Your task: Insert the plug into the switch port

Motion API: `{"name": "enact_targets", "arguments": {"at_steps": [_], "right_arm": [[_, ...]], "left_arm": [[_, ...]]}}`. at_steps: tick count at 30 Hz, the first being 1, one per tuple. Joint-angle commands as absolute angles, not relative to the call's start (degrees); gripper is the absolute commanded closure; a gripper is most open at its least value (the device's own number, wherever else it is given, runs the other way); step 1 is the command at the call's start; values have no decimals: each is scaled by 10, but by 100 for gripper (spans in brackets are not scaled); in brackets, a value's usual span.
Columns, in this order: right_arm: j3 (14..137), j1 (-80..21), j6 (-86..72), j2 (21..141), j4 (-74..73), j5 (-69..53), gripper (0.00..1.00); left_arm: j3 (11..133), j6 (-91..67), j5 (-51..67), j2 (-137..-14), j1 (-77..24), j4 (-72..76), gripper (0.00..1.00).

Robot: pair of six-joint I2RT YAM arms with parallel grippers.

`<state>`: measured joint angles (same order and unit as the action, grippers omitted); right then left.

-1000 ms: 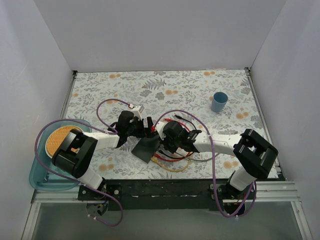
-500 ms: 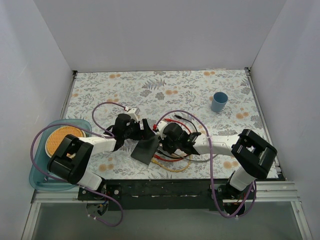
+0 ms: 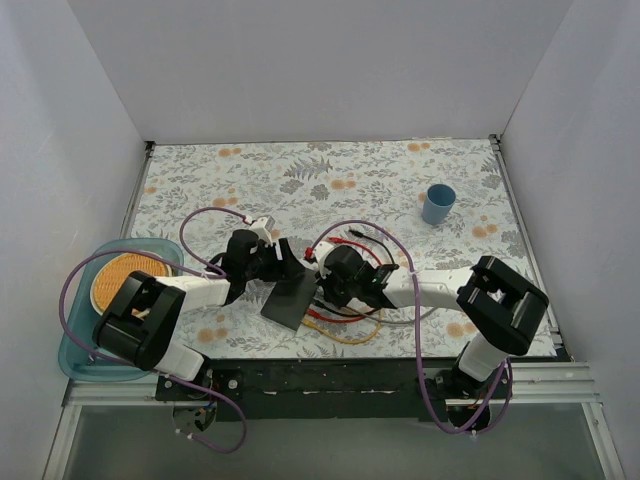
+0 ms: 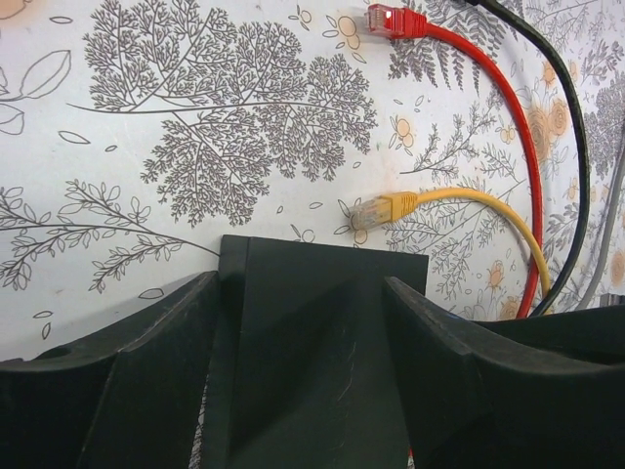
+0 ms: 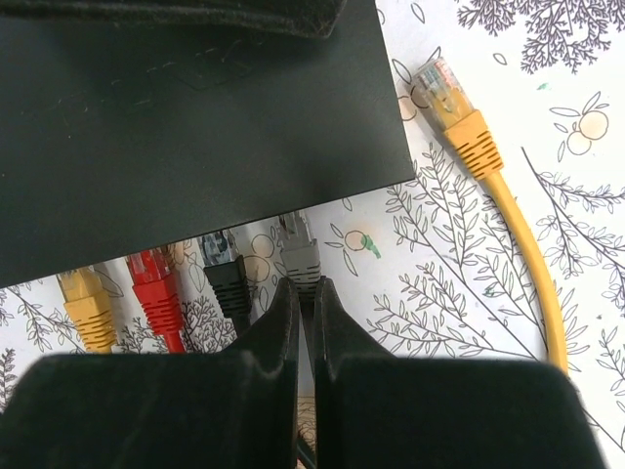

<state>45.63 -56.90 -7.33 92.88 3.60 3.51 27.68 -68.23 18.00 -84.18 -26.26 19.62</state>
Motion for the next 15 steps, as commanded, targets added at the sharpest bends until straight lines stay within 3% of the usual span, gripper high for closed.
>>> {"name": "enact_targets", "arguments": {"at_steps": [1, 15], "right_arm": [[516, -567, -83, 947, 219, 56, 99], [553, -567, -62, 959, 229, 60, 99]], "left_arm": [[264, -729, 330, -811, -294, 172, 38], [265, -735, 343, -817, -294, 170, 41]]}}
